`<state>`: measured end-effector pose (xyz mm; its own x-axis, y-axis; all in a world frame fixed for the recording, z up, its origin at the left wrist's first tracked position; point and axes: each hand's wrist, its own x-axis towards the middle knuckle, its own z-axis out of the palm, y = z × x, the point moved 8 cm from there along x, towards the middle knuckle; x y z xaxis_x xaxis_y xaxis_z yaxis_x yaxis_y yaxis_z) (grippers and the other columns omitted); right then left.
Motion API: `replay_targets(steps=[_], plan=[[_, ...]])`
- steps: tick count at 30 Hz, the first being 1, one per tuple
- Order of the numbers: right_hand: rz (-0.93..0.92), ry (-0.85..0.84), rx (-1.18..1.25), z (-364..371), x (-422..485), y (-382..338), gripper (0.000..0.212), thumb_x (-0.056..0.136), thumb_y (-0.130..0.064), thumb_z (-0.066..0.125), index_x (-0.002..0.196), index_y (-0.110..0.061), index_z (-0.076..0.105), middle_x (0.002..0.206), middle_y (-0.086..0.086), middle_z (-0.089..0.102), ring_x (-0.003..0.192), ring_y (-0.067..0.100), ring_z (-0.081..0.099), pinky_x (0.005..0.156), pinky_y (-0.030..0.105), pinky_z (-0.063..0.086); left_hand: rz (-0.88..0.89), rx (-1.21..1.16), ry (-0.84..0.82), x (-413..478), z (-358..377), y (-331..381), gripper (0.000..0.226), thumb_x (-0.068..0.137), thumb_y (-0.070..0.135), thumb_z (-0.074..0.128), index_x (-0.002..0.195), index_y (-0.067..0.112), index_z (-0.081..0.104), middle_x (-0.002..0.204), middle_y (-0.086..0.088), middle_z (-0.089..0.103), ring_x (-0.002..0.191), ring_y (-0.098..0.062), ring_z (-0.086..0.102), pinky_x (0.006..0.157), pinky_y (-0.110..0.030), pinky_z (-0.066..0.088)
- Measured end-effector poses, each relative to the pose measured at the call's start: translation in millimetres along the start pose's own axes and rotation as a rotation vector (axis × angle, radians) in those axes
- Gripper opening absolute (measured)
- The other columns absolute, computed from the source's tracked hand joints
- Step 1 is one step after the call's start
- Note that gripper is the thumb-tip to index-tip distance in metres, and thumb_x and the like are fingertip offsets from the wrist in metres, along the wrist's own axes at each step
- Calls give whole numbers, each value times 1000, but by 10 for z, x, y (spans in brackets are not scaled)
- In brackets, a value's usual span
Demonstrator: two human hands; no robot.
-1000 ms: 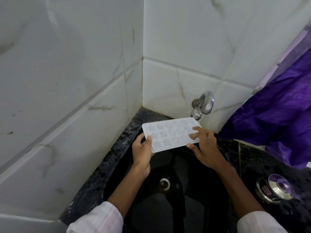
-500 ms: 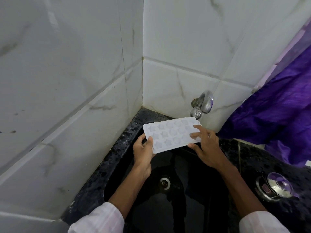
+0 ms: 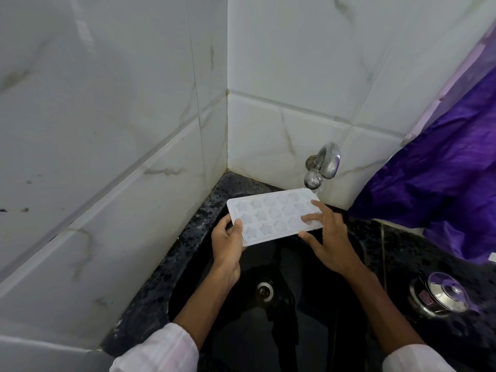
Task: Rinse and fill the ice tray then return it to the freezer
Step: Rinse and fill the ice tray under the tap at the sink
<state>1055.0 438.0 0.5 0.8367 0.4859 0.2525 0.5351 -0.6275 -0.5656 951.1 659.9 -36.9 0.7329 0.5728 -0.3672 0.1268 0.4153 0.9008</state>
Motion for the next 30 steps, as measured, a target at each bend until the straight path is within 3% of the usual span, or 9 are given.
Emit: replay_targets(steps=[5, 8, 11, 16, 19, 24, 30], plan=[[285, 351, 197, -241, -169, 252, 43, 94, -23, 64, 132, -16, 46, 125, -10, 49, 120, 19, 41, 96, 33, 40, -14, 57, 5, 33, -107, -97, 28, 105, 14, 49, 129, 12, 61, 105, -1, 74, 94, -19, 73, 74, -37, 62], [545, 280, 337, -174, -224, 511, 50, 96, -31, 60, 141, -15, 45, 131, -1, 56, 113, 16, 53, 95, 33, 45, -18, 103, -9, 41, -151, -149, 27, 105, 14, 48, 129, 12, 61, 106, -3, 74, 94, -20, 73, 77, -40, 62], [712, 144, 557, 4, -309, 638, 39, 100, -34, 54, 135, -17, 56, 125, -1, 61, 104, 13, 61, 91, 35, 54, -23, 142, -39, 39, -141, -203, 27, 105, 14, 48, 128, 14, 61, 105, -2, 73, 95, -22, 73, 82, -45, 62], [680, 146, 555, -19, -361, 663, 20, 100, -16, 54, 117, -19, 64, 100, -10, 66, 93, 8, 63, 77, 25, 54, -23, 194, -98, 43, -74, -250, 27, 105, 15, 48, 129, 15, 60, 106, -4, 74, 95, -22, 74, 85, -47, 61], [680, 165, 509, -45, -387, 724, 19, 97, -14, 59, 114, -17, 66, 101, -5, 69, 91, 7, 65, 71, 21, 51, 24, 241, -134, 56, -48, -210, 27, 104, 14, 49, 130, 16, 59, 105, -3, 75, 95, -20, 74, 87, -48, 60], [680, 184, 520, -43, -444, 756, 18, 94, -13, 64, 111, -14, 67, 99, 1, 71, 88, 14, 68, 69, 23, 52, 111, 338, -129, 103, -77, -120, 24, 103, 12, 50, 121, 21, 64, 103, -1, 76, 96, -16, 73, 89, -46, 59], [643, 214, 478, -76, -459, 700, 18, 90, -14, 69, 106, -19, 66, 96, -5, 68, 88, 6, 65, 75, 19, 50, 188, 410, -91, 133, -145, -50, 25, 100, 10, 54, 117, 24, 66, 102, 6, 76, 95, -11, 73, 88, -42, 60]])
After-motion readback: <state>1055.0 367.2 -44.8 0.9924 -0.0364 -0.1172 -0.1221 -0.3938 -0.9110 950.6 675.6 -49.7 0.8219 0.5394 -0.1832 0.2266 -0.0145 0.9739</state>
